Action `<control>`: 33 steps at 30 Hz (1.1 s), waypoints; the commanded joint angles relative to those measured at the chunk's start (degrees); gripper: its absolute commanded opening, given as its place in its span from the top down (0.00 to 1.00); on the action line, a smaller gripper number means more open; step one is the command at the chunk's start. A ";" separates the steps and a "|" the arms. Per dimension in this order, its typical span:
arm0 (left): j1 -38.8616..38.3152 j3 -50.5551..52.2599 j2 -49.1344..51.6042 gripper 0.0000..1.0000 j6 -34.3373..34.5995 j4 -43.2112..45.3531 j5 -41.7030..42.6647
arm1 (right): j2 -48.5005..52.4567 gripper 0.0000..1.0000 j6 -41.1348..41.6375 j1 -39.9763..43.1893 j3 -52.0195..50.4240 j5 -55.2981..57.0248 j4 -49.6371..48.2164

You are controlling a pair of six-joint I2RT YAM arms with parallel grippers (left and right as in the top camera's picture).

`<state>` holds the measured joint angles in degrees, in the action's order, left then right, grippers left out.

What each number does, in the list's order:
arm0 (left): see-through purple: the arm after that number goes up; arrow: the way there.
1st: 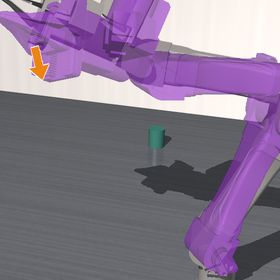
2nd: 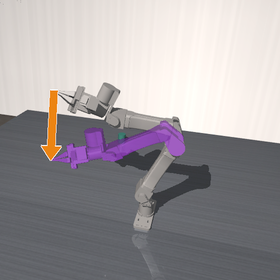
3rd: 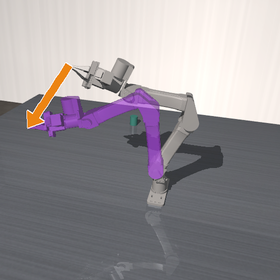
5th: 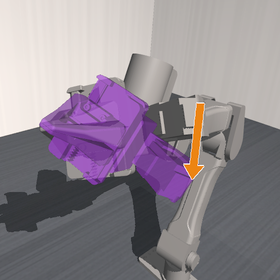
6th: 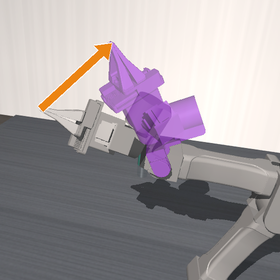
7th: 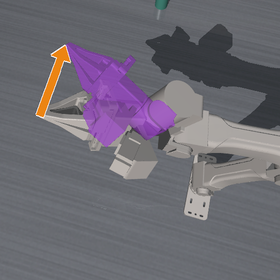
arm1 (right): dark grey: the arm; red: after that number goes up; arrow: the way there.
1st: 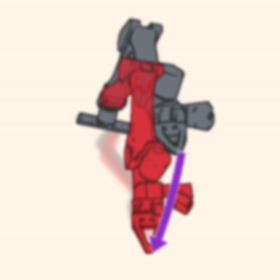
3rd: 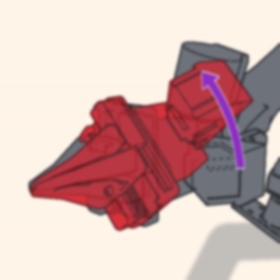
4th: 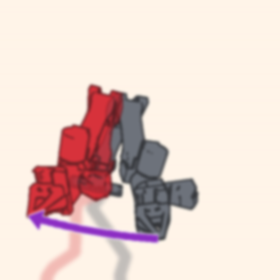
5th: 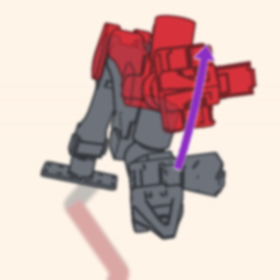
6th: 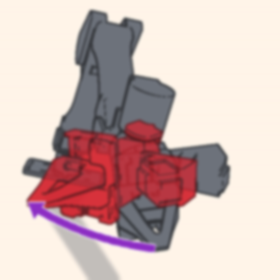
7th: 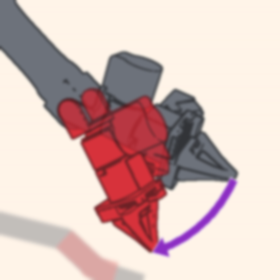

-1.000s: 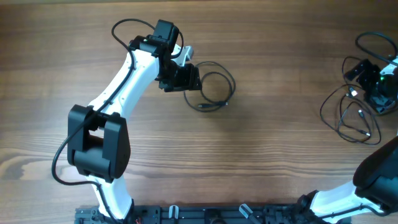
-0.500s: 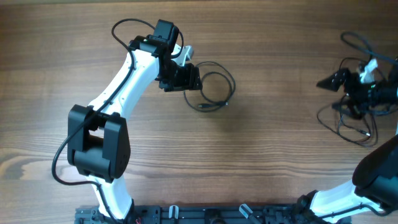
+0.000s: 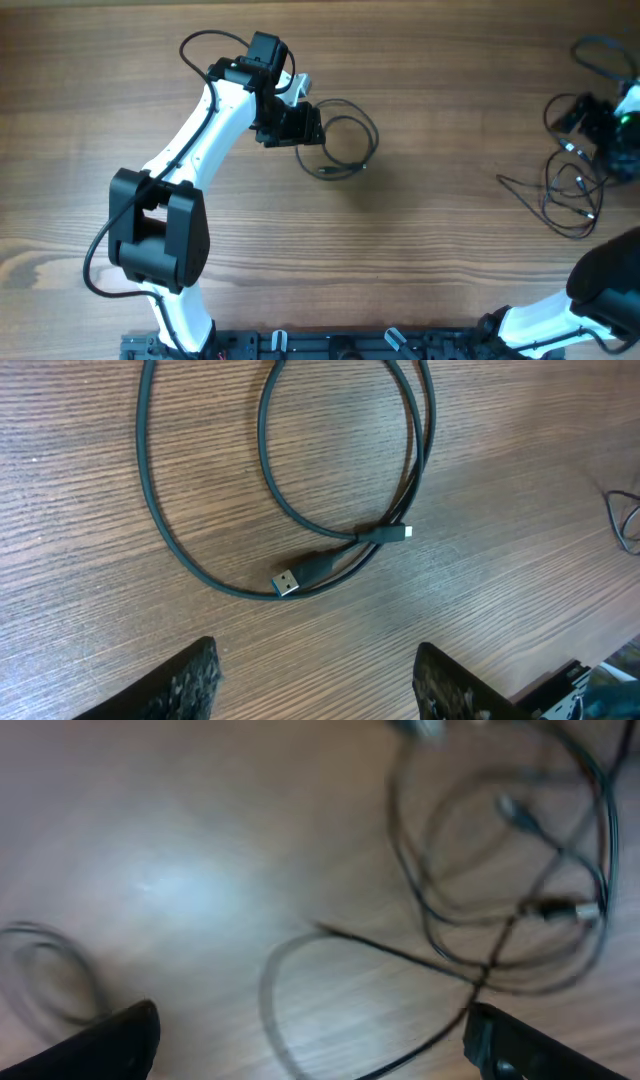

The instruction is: Untangle cables

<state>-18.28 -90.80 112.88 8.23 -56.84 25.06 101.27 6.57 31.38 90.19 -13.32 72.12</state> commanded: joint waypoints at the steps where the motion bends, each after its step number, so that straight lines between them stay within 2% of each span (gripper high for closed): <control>1: -0.26 0.04 -0.15 0.36 0.11 -0.04 -0.28 | 0.52 0.00 4.79 -0.02 -11.80 5.64 -5.68; 5: -0.26 0.04 -0.15 0.36 0.11 -0.02 -0.28 | 0.52 0.00 7.10 -0.02 -22.64 5.62 -9.53; 9: -0.26 0.04 -0.15 0.36 0.11 -0.04 -0.28 | 0.52 0.00 7.13 -0.02 -23.26 5.51 -9.38; 14: -0.26 0.04 -0.15 0.34 0.11 -0.07 -0.28 | -1.86 0.01 4.96 -0.02 -15.47 -2.67 -8.13; 17: -0.26 0.04 -0.15 0.34 0.11 0.02 -0.37 | -6.56 0.01 -2.05 -1.84 -8.50 -17.03 -9.51; 19: -0.26 0.04 -0.15 0.39 0.44 0.22 -2.91 | -9.05 0.02 -7.30 -7.69 -8.02 -20.17 -11.76; 21: -0.24 0.04 -0.15 0.40 6.97 0.15 -10.93 | -8.70 0.02 -9.35 -13.66 -8.28 -19.04 -11.80; 24: 0.28 0.04 -0.15 0.38 22.86 -2.99 -26.62 | -7.21 0.03 -9.33 -25.09 -10.12 -15.45 -14.14; 26: 1.97 0.04 -0.15 0.36 24.22 -4.35 -27.52 | -6.01 0.03 -7.23 -30.25 -11.04 -13.81 -15.61; 29: 6.93 0.04 -0.15 0.23 24.17 -6.49 -26.21 | -1.68 0.03 -3.85 -40.44 -13.00 -11.74 -19.98; 30: 8.76 0.04 -0.15 0.18 24.15 -7.26 -25.53 | -0.04 0.03 -1.42 -42.66 -13.62 -11.72 -21.27; 33: 12.02 0.04 -0.15 0.14 23.74 -8.68 -25.55 | 6.32 0.06 7.89 -48.89 -14.21 -11.69 -23.71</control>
<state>-8.51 -90.80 112.88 31.00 -64.58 0.25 102.54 6.00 -14.24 76.55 -26.06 49.56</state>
